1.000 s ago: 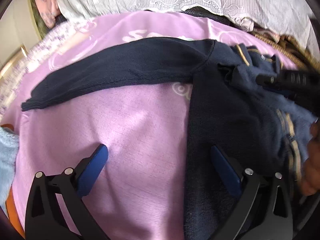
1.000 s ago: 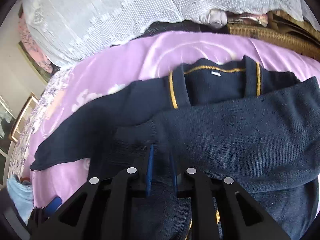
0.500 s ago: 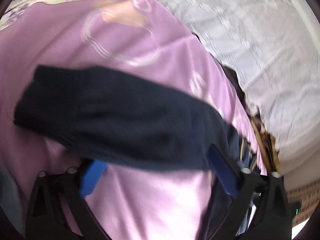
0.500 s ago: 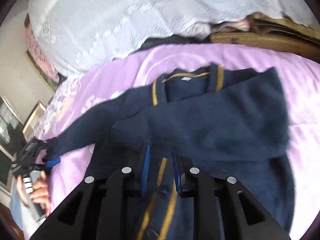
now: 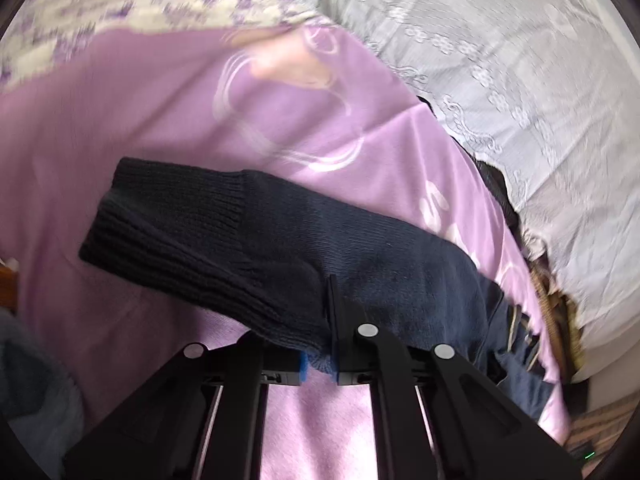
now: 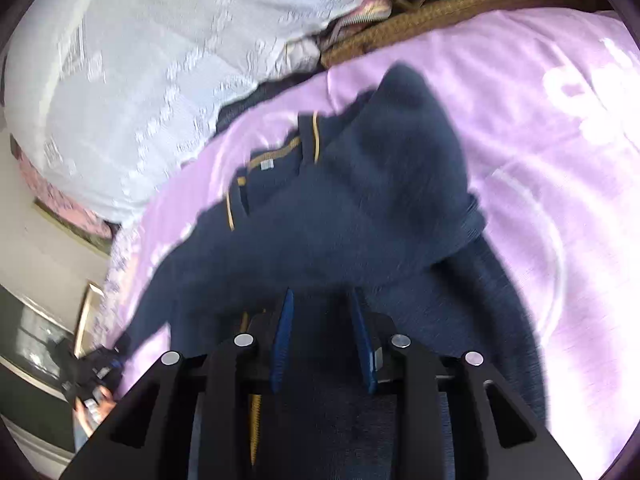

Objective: Fold small clothes

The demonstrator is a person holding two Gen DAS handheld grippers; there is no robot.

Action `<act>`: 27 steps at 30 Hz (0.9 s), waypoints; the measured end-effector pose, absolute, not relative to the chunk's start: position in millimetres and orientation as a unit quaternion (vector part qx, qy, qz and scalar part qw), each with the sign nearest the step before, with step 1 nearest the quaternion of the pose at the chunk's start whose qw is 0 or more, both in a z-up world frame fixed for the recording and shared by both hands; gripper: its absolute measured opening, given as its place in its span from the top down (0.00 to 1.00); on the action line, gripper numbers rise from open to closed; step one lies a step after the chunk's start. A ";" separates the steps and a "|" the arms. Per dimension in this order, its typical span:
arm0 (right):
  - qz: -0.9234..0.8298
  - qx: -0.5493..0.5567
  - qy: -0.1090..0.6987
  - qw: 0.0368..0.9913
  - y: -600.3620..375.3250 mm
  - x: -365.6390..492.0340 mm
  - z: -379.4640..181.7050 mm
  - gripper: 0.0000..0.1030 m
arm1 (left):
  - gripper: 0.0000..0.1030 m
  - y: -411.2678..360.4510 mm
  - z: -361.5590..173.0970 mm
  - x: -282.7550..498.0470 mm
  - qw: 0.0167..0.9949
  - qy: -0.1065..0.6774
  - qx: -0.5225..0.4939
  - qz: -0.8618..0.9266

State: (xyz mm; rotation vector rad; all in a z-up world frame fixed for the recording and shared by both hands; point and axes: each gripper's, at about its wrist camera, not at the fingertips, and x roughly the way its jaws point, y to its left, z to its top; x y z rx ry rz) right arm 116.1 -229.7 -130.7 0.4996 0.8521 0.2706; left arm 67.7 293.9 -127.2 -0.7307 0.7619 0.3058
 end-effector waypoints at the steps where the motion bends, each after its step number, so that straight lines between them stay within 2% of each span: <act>1: 0.132 0.241 0.405 0.872 -232.5 115.3 -125.7 0.67 | 0.94 286.8 -121.7 68.5 0.860 0.361 -0.329 0.146; 7: 0.122 0.216 0.397 0.884 -251.1 118.7 -107.7 0.65 | 0.94 232.6 -84.3 76.1 0.898 0.359 -0.206 0.150; 10: 0.122 0.239 0.381 0.885 -270.5 116.2 -103.9 0.60 | 0.94 202.7 -61.7 83.2 0.913 0.348 -0.148 0.153; 17: 0.125 0.278 0.376 0.875 -294.4 121.0 -108.9 0.60 | 0.94 127.8 -20.6 109.6 0.931 0.334 -0.056 0.138; 27: 0.131 0.328 0.372 0.858 -318.1 124.2 -112.7 0.59 | 0.94 24.9 -18.2 134.8 0.938 0.333 0.012 0.099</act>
